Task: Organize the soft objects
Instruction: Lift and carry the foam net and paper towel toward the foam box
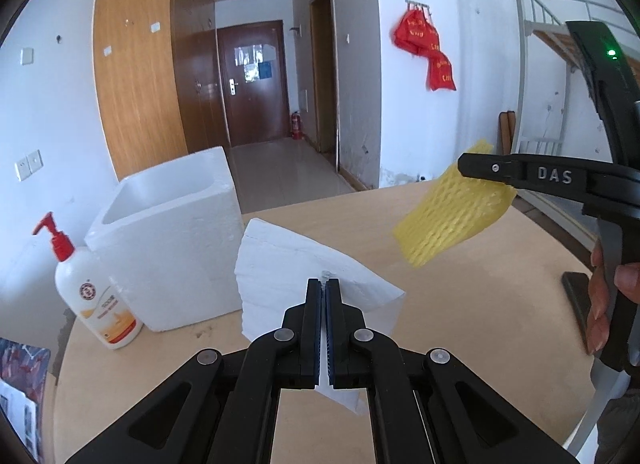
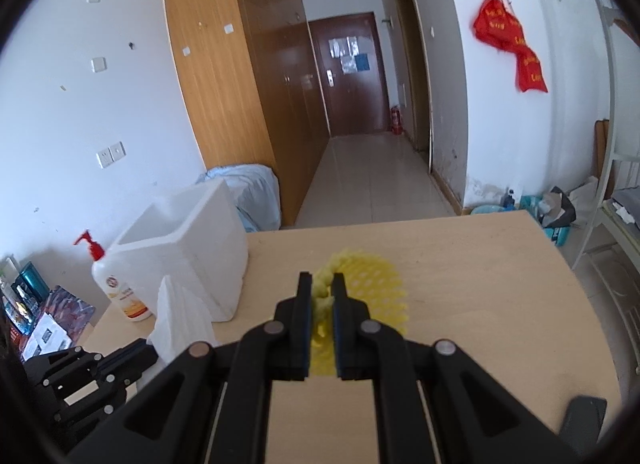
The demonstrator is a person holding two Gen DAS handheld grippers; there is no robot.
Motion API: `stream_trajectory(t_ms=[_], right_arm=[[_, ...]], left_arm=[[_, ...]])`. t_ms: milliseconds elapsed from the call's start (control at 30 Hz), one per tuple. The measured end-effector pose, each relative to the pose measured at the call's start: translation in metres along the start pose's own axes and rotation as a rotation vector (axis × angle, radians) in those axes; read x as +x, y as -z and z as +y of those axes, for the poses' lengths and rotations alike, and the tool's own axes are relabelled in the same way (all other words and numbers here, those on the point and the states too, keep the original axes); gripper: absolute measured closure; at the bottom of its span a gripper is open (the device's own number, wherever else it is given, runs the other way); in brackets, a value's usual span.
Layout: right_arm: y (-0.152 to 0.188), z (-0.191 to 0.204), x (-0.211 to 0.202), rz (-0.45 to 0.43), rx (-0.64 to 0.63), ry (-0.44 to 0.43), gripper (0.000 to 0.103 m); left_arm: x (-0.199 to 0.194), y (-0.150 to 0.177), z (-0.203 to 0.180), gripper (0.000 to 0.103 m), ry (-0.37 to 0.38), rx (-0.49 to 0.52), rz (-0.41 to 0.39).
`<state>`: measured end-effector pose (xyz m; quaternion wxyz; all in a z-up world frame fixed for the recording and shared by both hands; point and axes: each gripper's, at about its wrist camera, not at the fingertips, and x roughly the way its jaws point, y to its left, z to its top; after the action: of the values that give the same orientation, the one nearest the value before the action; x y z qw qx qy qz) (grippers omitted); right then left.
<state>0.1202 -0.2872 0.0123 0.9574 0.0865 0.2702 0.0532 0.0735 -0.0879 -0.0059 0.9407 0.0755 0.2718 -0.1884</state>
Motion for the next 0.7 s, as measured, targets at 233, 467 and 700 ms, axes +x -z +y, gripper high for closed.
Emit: stream_trajectory(t_ms=[233, 467, 700], right_arm=[[0.013, 0.016, -0.051, -0.081, -0.011, -0.021, 0.092], [0.029, 0.035, -0.088, -0.136, -0.029, -0.050, 0.092], [0.043, 0.054, -0.112, -0.172, -0.056, -0.080, 0.092]], left_arm=[[-0.045, 0.008, -0.005, 0.101, -0.011, 0.003, -0.063], [-0.096, 0.026, -0.007, 0.101, -0.051, -0.009, -0.120], [-0.129, 0.040, -0.007, 0.101, -0.076, -0.020, -0.151]])
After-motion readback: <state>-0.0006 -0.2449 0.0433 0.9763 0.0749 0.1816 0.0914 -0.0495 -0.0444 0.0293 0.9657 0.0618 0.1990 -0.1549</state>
